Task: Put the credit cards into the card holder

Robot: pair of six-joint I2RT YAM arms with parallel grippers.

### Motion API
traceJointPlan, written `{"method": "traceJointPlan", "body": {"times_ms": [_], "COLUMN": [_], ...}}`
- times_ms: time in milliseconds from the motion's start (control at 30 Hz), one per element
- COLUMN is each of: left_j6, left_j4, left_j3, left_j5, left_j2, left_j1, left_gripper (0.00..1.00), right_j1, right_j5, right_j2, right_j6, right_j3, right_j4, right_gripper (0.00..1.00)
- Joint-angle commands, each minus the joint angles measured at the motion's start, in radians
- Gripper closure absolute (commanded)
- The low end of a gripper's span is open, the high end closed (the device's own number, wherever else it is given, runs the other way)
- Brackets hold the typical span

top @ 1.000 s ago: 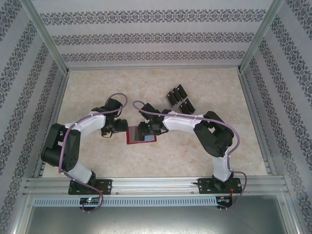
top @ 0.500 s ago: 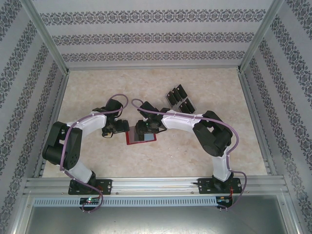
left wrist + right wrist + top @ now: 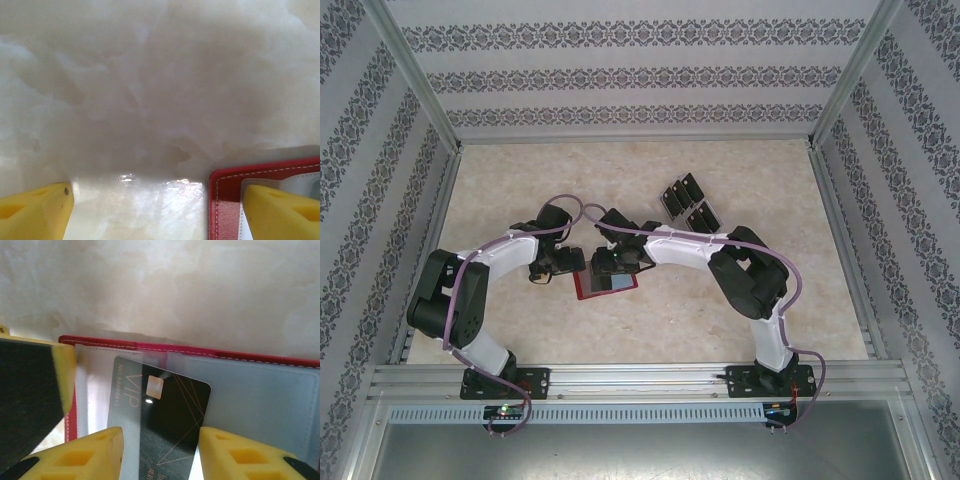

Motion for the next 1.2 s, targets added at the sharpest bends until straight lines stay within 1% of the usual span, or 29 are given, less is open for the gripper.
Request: {"method": "traceJointPlan", "body": {"times_ms": [0, 300, 400, 500, 667, 767, 1167], "left_j6": [0.012, 0.007, 0.000, -0.011, -0.009, 0.000, 0.010], "left_j4": [0.019, 0.019, 0.008, -0.014, -0.043, -0.052, -0.044], "left_j3": [-0.012, -0.010, -0.004, 0.006, 0.023, 0.025, -0.003], "left_j5": [0.018, 0.017, 0.006, -0.024, -0.046, -0.044, -0.050], "left_j2": [0.016, 0.023, 0.008, -0.029, -0.070, -0.079, -0.052], "left_j1": [0.006, -0.001, 0.000, 0.003, 0.034, 0.048, 0.050], "left_gripper": [0.11, 0.11, 0.11, 0.08, 0.05, 0.04, 0.03], "right_j1": [0.018, 0.031, 0.027, 0.020, 0.007, 0.002, 0.006], "right_j5": [-0.011, -0.028, 0.002, 0.020, 0.035, 0.032, 0.002], "right_j2": [0.015, 0.032, -0.001, -0.039, -0.075, -0.071, -0.024], "right_j6": [-0.003, 0.000, -0.002, 0.001, 0.004, 0.002, -0.005], "right_j3": [0.032, 0.063, 0.033, -0.008, -0.060, -0.068, -0.026], "right_j4": [-0.020, -0.023, -0.024, -0.020, -0.011, -0.005, -0.004], "right_gripper": [0.55, 0.55, 0.55, 0.55, 0.54, 0.54, 0.54]}}
